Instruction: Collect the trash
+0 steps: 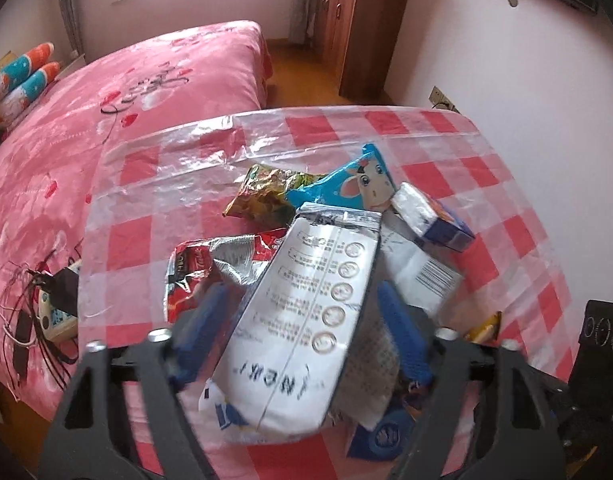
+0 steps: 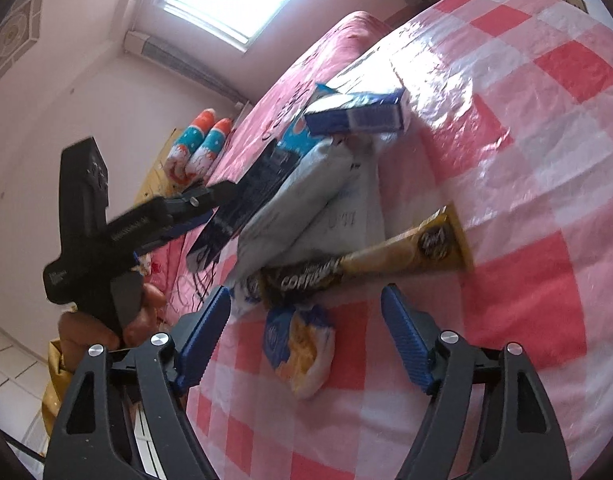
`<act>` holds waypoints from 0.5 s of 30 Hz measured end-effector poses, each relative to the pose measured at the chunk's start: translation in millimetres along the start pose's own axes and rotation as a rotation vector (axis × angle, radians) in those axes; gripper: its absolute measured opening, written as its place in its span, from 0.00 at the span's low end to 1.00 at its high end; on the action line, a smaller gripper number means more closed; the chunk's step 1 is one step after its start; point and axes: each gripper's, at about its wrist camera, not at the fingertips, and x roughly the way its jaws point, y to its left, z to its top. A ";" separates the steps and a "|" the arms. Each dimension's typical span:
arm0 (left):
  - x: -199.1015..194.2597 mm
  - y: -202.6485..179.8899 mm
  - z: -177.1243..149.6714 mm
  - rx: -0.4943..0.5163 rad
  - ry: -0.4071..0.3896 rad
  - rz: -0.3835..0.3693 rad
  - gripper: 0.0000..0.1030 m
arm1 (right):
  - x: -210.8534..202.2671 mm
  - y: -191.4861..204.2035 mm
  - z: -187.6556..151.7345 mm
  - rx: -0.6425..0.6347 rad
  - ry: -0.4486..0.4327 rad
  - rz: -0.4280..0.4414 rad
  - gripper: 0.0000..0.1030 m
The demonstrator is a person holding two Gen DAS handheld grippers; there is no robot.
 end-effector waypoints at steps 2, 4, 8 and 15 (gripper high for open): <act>4.2 2.3 1.1 -0.020 0.000 -0.016 0.63 | 1.5 -3.3 5.8 0.014 -0.008 -0.002 0.72; 7.6 1.9 0.0 -0.028 0.000 -0.017 0.59 | -0.3 -8.4 10.5 0.023 -0.019 -0.007 0.67; 10.9 -3.2 -7.2 -0.036 -0.005 -0.011 0.58 | 2.5 -12.1 16.3 0.026 -0.034 -0.029 0.60; 4.3 -10.1 -20.6 -0.065 -0.024 -0.031 0.57 | 8.7 -10.8 30.0 0.003 -0.060 -0.099 0.43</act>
